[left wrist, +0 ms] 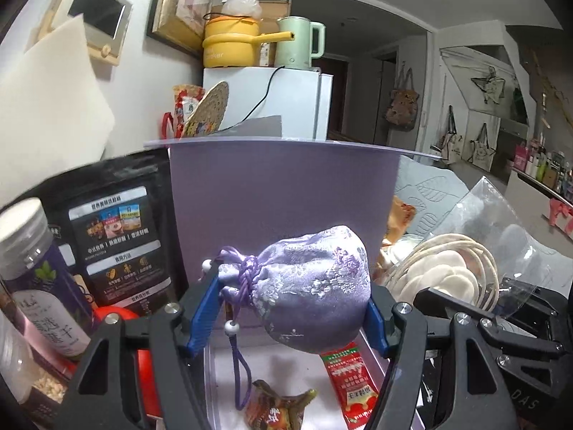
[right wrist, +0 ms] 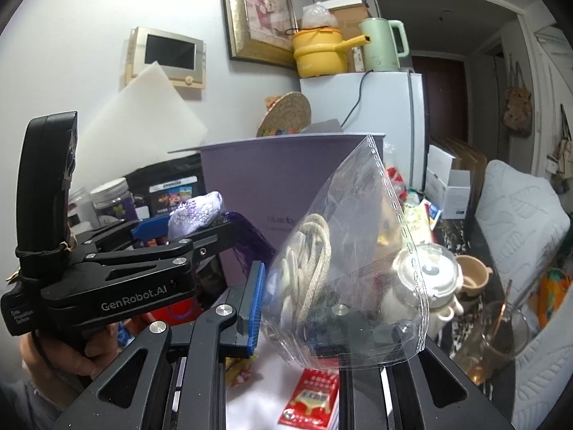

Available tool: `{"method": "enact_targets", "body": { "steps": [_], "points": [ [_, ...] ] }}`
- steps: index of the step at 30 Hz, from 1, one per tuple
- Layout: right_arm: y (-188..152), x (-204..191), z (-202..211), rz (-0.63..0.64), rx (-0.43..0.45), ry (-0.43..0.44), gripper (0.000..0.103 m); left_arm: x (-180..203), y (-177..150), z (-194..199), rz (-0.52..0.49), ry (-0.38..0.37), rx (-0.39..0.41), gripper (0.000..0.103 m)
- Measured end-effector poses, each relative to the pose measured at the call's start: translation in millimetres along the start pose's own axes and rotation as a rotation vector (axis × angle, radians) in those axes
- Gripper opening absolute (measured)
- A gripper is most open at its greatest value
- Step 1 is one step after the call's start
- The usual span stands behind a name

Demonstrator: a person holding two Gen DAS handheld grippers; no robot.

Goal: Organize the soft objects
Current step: 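Lower both held items into the lilac box and open both grippers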

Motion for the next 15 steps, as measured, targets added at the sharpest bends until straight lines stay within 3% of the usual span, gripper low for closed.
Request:
{"method": "enact_targets", "body": {
  "steps": [8, 15],
  "points": [
    [-17, 5, -30, -0.032, -0.054, 0.008, 0.020, -16, -11, -23, 0.024, 0.047, -0.039, 0.068],
    [-31, 4, -45, -0.005, -0.106, -0.015, 0.020, -17, -26, -50, -0.018, 0.096, -0.096, 0.068]
  ]
}}
Point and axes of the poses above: each gripper's, at about its wrist camera, not at the fingertips, and z roughly against the way its jaws point, x to its right, y to its top, the point moved 8 cm from there along -z, roughly the way its jaws point, and after that the axes turned 8 degrees about z, right-handed, at the moved point
